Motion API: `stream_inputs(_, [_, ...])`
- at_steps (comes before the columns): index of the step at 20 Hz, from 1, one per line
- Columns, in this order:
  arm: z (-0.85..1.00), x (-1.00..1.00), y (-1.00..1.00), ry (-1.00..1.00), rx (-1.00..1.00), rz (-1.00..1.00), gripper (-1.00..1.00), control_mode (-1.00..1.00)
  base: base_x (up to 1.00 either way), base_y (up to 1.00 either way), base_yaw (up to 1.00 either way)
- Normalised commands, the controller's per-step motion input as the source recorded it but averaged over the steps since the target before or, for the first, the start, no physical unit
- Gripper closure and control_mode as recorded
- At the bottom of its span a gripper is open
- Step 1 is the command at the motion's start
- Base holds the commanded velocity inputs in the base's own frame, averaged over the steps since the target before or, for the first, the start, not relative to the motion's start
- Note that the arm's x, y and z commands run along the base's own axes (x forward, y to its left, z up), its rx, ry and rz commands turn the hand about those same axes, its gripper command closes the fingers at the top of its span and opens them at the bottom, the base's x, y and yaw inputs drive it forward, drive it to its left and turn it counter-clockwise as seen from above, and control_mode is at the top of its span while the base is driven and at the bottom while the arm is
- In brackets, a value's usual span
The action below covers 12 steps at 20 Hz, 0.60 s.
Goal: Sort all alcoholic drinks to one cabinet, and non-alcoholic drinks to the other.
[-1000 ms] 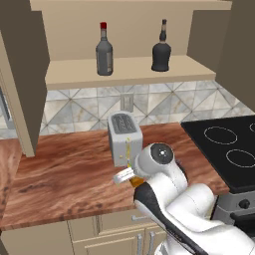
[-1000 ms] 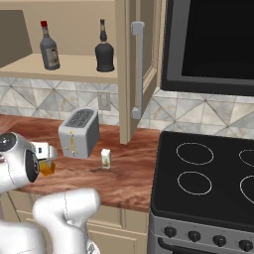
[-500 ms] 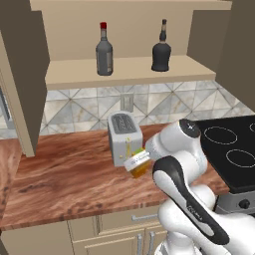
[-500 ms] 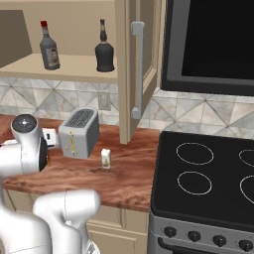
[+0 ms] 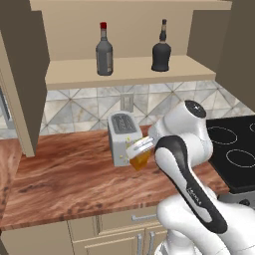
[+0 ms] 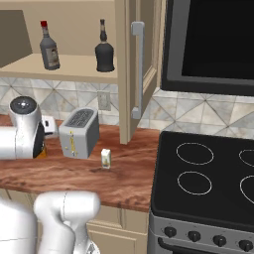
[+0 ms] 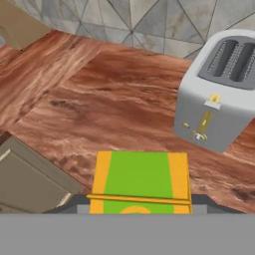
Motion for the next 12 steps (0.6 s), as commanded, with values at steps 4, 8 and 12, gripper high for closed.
stream_inputs(4, [0.42,-0.17,-0.07,0.00,0.00,0.00,1.00,-1.00,0.00,0.00,0.00])
stream_inputs(8, [0.38,-0.22,-0.12,-0.01,0.00,0.00,1.00,-1.00,0.00,0.00,0.00])
stream_inputs(12, [0.40,-0.20,-0.16,0.00,0.00,0.00,1.00,-1.00,0.00,0.00,0.00])
